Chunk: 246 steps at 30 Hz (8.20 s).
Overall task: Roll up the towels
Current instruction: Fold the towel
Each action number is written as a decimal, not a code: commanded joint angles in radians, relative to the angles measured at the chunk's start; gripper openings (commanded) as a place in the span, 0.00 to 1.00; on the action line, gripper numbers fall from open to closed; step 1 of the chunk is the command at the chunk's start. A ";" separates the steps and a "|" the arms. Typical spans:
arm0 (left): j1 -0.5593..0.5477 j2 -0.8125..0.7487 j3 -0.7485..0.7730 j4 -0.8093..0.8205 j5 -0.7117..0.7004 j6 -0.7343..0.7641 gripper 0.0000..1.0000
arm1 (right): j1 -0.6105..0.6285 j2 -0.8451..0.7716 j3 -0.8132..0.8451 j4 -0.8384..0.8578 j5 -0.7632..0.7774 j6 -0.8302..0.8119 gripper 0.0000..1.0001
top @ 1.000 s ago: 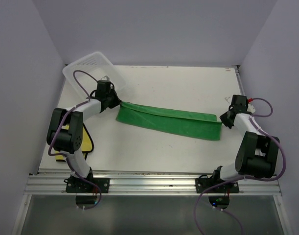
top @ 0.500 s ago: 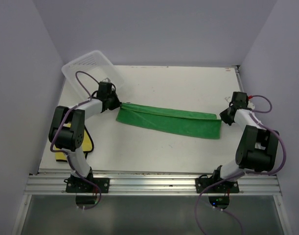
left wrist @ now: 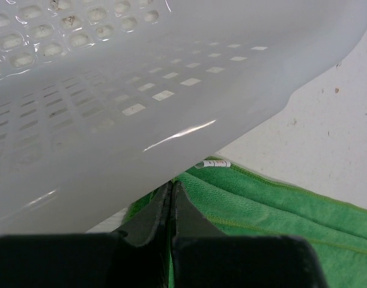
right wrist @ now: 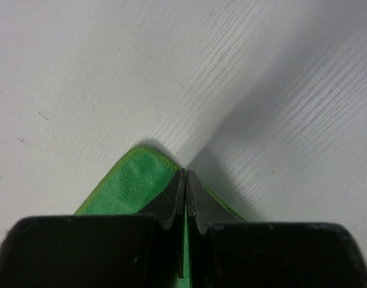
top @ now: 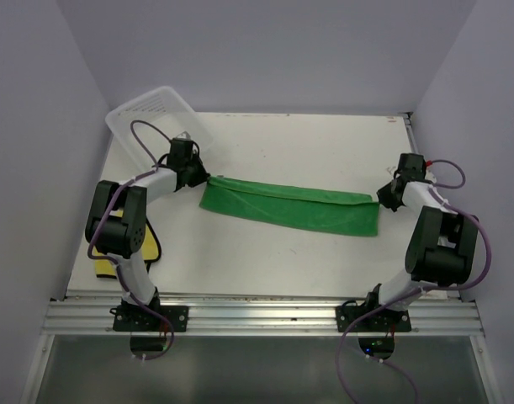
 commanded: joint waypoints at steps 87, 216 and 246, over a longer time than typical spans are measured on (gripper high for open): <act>0.070 0.094 0.134 -0.015 0.143 -0.058 0.22 | 0.286 0.017 0.105 0.004 -0.167 -0.144 0.51; -0.029 -0.694 -0.243 -0.174 -0.036 0.411 0.80 | 0.835 0.425 0.987 -0.663 0.072 -0.352 0.00; -0.032 -0.701 -0.251 -0.170 0.004 0.410 0.83 | 0.968 0.605 1.361 -0.691 -0.049 -0.224 0.00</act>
